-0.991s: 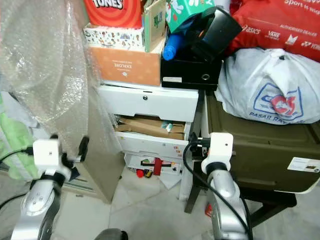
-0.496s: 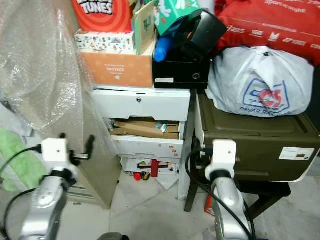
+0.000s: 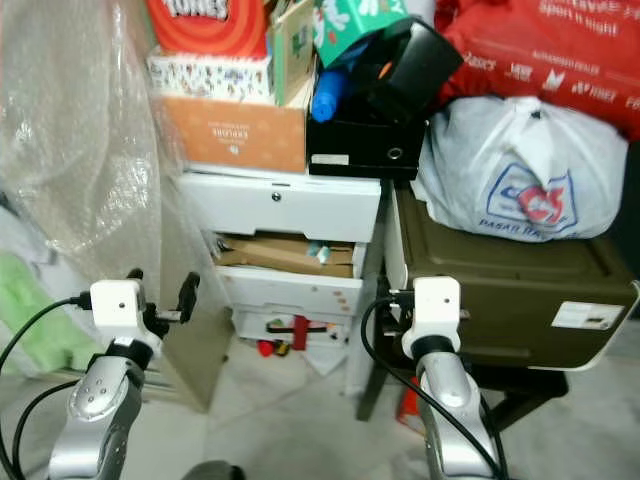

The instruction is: Clean up the room

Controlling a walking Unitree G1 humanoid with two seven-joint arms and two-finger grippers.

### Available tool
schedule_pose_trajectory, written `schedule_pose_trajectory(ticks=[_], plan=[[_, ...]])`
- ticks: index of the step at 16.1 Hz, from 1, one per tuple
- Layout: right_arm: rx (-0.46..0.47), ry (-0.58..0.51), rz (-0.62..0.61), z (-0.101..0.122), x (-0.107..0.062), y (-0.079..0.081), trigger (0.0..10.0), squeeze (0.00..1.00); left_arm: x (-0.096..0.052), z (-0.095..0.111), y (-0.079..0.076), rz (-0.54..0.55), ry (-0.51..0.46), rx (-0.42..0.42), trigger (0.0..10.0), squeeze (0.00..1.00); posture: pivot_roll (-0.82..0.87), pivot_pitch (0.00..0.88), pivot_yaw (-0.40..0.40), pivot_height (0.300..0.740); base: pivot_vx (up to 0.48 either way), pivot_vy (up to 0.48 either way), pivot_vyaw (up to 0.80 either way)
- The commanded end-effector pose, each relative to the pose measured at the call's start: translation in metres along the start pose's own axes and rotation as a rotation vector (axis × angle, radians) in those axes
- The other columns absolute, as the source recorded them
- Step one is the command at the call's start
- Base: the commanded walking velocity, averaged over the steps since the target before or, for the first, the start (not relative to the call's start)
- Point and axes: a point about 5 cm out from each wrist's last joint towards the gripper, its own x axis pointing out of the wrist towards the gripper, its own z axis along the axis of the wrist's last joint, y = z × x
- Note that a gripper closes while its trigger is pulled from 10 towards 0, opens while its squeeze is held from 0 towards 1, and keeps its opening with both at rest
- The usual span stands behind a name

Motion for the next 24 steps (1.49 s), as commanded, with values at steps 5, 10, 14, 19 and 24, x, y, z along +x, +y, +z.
schedule_pose_trajectory(ticks=[5,10,14,19,24], plan=[[-0.008,-0.025,0.023,0.012,0.006,0.004,10.0,0.0,-0.003,0.007,0.0,0.012,-0.009,-0.012,10.0,0.0,0.04,0.0,-0.049,0.74,0.0,0.0,0.0],[0.039,-0.048,-0.016,0.024,0.006,0.005,10.0,0.0,-0.004,0.016,0.004,-0.01,0.006,-0.016,10.0,0.0,0.05,0.0,-0.01,0.74,0.0,0.0,0.0],[0.051,-0.055,-0.029,0.027,0.006,0.005,10.0,0.0,-0.002,0.02,0.007,0.001,0.008,-0.016,10.0,0.0,0.04,0.0,-0.004,0.74,0.0,0.0,0.6],[0.076,-0.058,-0.033,0.031,0.011,0.007,10.0,0.0,0.002,0.023,0.006,-0.013,0.016,-0.003,10.0,0.0,0.04,0.0,-0.006,0.74,0.0,0.0,0.0],[0.074,-0.056,-0.036,0.032,0.013,0.006,10.0,0.0,0.004,0.022,0.007,-0.012,0.028,-0.015,10.0,0.0,0.04,0.0,-0.006,0.74,0.0,0.0,0.0]])
